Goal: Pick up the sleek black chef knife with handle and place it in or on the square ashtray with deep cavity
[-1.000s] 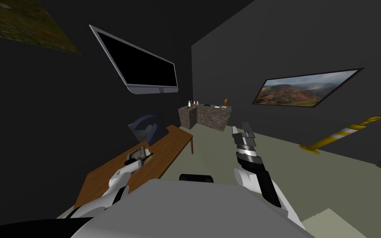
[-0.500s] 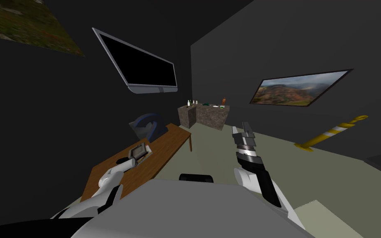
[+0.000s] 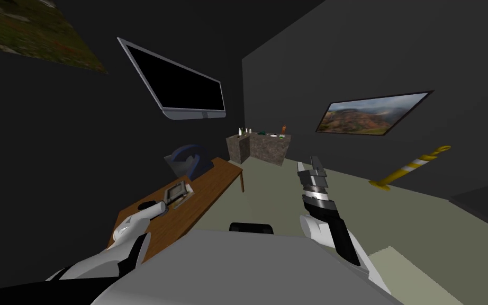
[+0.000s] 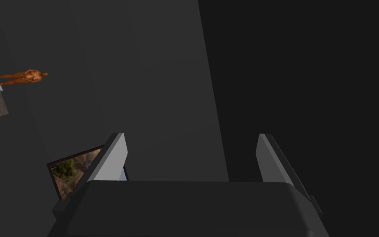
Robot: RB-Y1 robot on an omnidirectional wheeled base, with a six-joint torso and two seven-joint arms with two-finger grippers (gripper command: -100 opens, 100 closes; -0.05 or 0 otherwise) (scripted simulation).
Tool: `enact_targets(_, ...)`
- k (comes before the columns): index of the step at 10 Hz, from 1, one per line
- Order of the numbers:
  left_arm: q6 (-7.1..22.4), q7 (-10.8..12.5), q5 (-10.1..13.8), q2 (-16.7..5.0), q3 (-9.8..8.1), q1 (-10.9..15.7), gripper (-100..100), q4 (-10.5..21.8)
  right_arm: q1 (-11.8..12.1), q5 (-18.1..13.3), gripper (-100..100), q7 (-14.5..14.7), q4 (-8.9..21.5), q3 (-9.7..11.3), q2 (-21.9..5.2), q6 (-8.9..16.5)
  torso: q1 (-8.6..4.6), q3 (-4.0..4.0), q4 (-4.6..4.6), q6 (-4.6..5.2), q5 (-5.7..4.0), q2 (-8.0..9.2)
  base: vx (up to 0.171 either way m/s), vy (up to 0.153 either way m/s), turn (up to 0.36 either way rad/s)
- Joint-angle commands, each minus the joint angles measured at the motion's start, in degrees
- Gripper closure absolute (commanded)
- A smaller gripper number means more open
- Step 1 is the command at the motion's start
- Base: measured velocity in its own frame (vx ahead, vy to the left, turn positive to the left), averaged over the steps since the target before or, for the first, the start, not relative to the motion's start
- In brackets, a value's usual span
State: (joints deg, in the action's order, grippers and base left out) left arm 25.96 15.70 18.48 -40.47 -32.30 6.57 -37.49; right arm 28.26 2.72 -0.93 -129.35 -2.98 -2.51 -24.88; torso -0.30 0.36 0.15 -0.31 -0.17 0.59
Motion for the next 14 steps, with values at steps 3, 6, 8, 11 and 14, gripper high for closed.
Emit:
enact_targets(3,1.6,0.1,1.1,-3.3,-1.13,0.5,100,0.9,0.0,0.0,0,0.0,0.0,0.0,0.0,0.0,-0.01,-0.04,0.00,0.04,0.02,-0.08,-0.083,-0.062,-0.040)
enact_targets(6,2.6,-0.2,2.7,-5.6,-1.53,0.7,100,2.0,0.0,0.0,0,0.0,0.0,0.0,0.0,0.0,0.16,-0.23,-0.05,0.19,0.07,-0.45,-0.011,-0.013,-0.089)
enact_targets(8,3.5,-1.1,5.2,-6.6,-1.00,0.3,100,3.0,0.0,0.0,0,0.0,0.0,0.0,0.0,0.0,0.50,-0.36,-0.08,0.21,0.12,-0.68,0.076,0.100,-0.188)
enact_targets(11,4.5,-1.9,7.9,-7.2,-0.27,-0.3,100,3.7,0.0,0.0,0,0.0,0.0,0.0,0.0,0.0,1.00,-0.58,-0.17,0.26,0.28,-1.06,0.113,0.167,-0.168)
enact_targets(14,5.8,-2.9,11.2,-7.7,0.62,-1.1,100,4.2,0.0,0.0,0,0.0,0.0,0.0,0.0,0.0,1.15,-0.61,-0.20,0.25,0.31,-1.07,0.092,0.200,-0.159)
